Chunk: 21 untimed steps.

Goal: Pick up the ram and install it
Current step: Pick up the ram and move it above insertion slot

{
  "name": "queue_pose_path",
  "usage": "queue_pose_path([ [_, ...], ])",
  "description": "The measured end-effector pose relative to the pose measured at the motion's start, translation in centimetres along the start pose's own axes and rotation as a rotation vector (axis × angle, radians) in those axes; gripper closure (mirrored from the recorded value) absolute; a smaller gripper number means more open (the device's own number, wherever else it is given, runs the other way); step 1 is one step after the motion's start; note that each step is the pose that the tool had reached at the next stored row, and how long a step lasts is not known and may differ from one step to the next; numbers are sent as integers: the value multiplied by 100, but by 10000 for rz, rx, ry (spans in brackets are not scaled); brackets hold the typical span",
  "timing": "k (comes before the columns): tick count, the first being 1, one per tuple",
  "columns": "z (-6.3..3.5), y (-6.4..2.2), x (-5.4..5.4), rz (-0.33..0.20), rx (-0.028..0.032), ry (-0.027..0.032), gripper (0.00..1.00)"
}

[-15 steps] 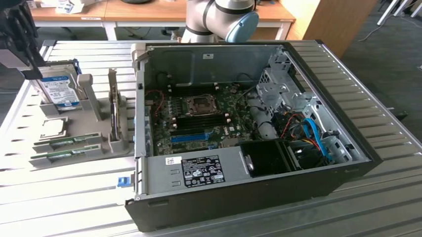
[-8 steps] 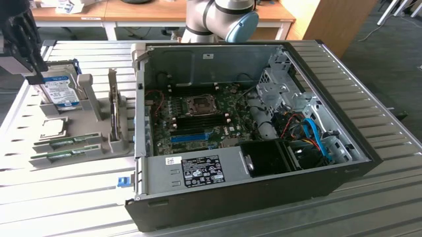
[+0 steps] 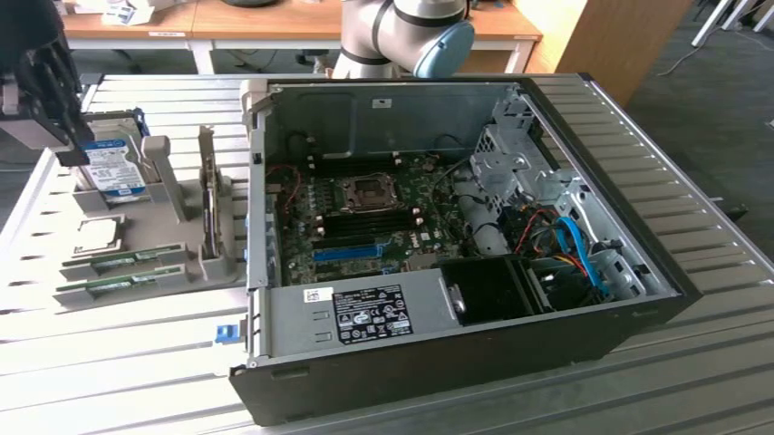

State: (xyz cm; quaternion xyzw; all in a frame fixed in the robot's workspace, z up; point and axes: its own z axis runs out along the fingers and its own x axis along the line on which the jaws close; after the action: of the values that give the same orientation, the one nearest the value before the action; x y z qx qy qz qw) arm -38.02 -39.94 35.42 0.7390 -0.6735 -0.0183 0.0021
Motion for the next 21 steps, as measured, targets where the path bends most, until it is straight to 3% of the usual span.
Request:
queue_pose_path([
  [21,383,-4,12,0,-1,0,58],
])
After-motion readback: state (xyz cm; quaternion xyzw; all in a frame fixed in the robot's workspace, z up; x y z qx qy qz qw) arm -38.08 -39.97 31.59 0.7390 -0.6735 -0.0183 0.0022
